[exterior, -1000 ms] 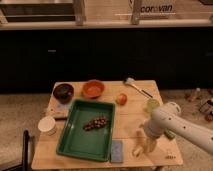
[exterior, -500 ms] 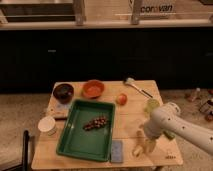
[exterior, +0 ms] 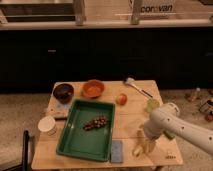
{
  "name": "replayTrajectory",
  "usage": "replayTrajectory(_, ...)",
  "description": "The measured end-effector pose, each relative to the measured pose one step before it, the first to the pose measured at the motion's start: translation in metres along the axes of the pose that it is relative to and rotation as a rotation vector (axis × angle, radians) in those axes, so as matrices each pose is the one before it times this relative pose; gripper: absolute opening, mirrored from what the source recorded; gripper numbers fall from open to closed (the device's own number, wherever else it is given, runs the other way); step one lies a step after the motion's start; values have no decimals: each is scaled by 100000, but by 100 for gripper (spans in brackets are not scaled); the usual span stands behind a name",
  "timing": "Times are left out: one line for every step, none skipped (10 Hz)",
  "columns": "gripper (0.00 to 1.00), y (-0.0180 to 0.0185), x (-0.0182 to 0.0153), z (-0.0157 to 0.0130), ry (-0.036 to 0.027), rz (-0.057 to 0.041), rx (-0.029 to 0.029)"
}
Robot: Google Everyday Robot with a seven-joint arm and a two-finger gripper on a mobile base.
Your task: Place banana in red bowl
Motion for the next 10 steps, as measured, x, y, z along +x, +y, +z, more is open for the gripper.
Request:
replayTrajectory(80, 23, 23, 92, 116, 379, -123)
replayTrajectory(80, 18, -2, 98, 60, 570, -16)
replayTrajectory(80, 83, -181, -84, 102, -816, 526)
replayTrajectory(80, 161, -394, -100, -134, -4455, 405)
replayTrajectory(80, 87, -174, -59, -49, -4640, 250)
replayTrajectory(80, 59, -210, 5, -183, -2372, -23)
replayTrajectory(80, 33, -116, -9, -295, -1599, -61)
replayTrajectory(79, 22, -121, 35, -634, -1351, -174)
replayTrajectory(73, 36, 42, -9, -38, -463, -171)
replayTrajectory(63, 80, 55, 108, 184, -138, -361)
